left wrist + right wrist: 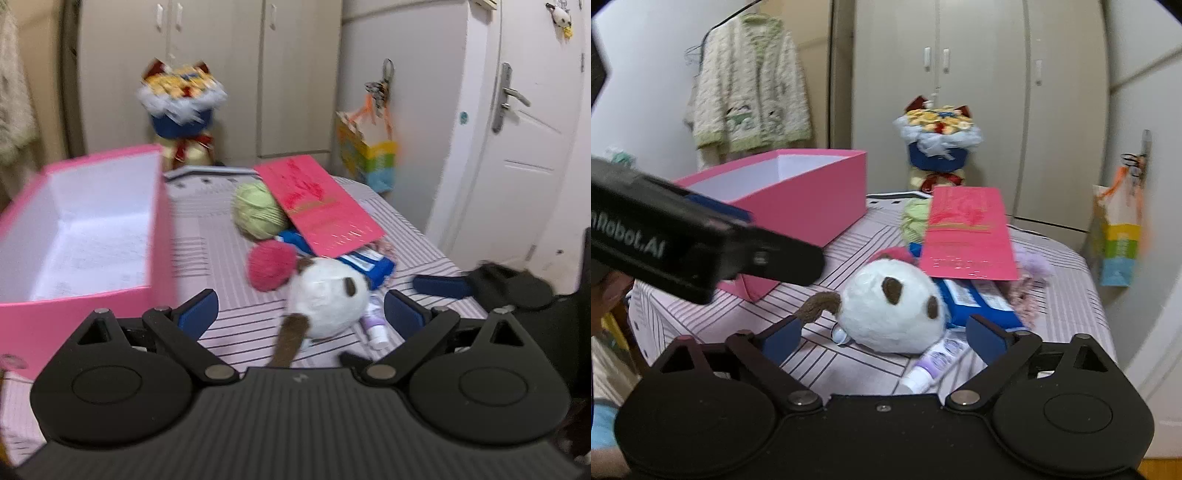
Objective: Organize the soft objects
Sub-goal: 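Close the left gripper on the white plush toy, then lift the plush toy with the left gripper and carry it over the pink box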
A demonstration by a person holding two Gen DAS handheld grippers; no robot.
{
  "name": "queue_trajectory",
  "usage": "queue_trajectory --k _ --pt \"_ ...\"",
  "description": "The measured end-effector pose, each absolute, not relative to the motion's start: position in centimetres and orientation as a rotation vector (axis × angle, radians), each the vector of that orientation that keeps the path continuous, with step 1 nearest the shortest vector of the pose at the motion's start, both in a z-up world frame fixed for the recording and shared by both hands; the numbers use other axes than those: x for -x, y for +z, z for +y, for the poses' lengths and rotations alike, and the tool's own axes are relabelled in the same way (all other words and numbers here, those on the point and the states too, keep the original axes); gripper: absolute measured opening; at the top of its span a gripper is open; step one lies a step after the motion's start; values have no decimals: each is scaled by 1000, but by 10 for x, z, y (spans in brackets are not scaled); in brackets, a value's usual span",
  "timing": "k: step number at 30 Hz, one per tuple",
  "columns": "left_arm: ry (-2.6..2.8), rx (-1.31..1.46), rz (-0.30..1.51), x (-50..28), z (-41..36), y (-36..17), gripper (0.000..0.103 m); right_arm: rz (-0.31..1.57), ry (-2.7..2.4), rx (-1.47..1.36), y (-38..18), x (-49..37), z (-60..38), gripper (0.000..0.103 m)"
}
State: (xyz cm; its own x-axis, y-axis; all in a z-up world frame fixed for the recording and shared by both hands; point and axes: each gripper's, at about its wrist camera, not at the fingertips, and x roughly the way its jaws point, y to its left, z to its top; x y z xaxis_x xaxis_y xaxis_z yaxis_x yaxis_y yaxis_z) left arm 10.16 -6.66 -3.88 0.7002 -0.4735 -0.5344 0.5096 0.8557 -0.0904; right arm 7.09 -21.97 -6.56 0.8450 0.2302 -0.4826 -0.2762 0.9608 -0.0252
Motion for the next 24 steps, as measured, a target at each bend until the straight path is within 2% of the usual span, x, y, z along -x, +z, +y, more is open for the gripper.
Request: queue_trajectory --k 4,7,9,12,16,18,24 --pt "-595 -78 607 -123 -78 -49 93 485 306 90 -74 -84 -220 95" --pt "-636 -67 652 -140 -86 -56 85 463 308 125 -75 -93 -220 95" --pt "-671 -44 694 -150 -88 -61 76 456 328 145 -75 -100 -220 95" --pt "-702 -18 737 -159 -89 -69 70 479 350 159 -81 -110 -219 95" --pt "-702 -8 771 -166 -91 -81 69 526 343 166 -93 -117 -216 92" --pt "-710 4 785 -169 -91 -85 62 529 332 169 -97 -118 -214 92" --pt "-704 -27 765 -163 -93 -86 58 517 314 123 -97 -120 -217 84"
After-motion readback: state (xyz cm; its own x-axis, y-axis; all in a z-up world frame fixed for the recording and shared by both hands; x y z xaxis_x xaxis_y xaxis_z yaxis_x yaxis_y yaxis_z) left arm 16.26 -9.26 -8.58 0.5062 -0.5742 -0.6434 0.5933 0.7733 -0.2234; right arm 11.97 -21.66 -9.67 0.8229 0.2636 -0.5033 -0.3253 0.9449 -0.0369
